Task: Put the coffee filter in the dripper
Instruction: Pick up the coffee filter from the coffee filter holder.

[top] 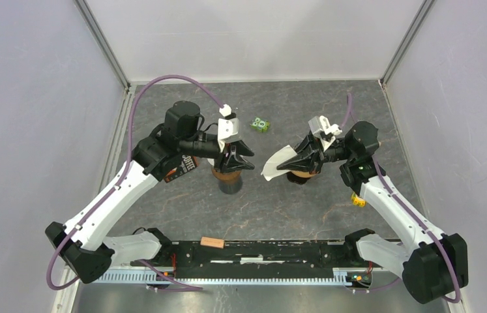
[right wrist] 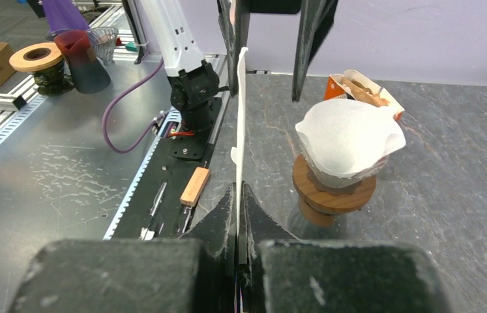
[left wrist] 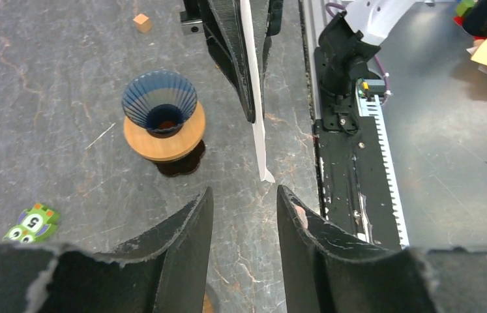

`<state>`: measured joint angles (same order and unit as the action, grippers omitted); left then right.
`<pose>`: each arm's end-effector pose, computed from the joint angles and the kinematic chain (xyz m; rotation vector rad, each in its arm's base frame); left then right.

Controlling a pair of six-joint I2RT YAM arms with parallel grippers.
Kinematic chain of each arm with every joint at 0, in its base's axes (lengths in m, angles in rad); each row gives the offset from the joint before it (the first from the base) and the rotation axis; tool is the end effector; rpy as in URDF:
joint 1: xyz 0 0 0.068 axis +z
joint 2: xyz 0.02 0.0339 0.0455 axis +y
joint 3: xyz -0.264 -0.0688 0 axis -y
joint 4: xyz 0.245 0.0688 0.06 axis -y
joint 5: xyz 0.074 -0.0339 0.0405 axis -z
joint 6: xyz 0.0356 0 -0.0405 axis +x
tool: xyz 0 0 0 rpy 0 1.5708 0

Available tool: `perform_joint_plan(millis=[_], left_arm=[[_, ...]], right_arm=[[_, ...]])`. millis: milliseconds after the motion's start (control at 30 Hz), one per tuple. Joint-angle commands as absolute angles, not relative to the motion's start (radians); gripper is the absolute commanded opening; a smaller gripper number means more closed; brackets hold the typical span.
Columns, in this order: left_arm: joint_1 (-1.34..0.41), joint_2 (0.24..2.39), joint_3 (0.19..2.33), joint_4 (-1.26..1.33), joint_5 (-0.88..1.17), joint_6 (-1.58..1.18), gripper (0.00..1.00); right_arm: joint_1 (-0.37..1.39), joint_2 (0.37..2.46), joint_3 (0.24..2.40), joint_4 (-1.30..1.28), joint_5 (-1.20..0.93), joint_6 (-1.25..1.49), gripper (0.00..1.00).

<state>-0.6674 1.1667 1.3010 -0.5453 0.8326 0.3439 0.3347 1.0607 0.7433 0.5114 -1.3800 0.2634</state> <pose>0.1728 -0.1697 0.4094 1.4018 1.3958 -1.0296 0.1980 0.1059 0.3400 -1.2578 1.1674 1.3893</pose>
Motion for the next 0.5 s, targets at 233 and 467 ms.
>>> perform_joint_plan(millis=[233, 467], left_arm=[[-0.687, 1.152, 1.160, -0.322, 0.893, 0.266, 0.48], [-0.690, 1.158, 1.150, -0.298, 0.899, 0.248, 0.47]], right_arm=[[0.380, 1.044, 0.742, 0.528, -1.393, 0.256, 0.00], [0.382, 1.052, 0.744, 0.556, -1.382, 0.282, 0.00]])
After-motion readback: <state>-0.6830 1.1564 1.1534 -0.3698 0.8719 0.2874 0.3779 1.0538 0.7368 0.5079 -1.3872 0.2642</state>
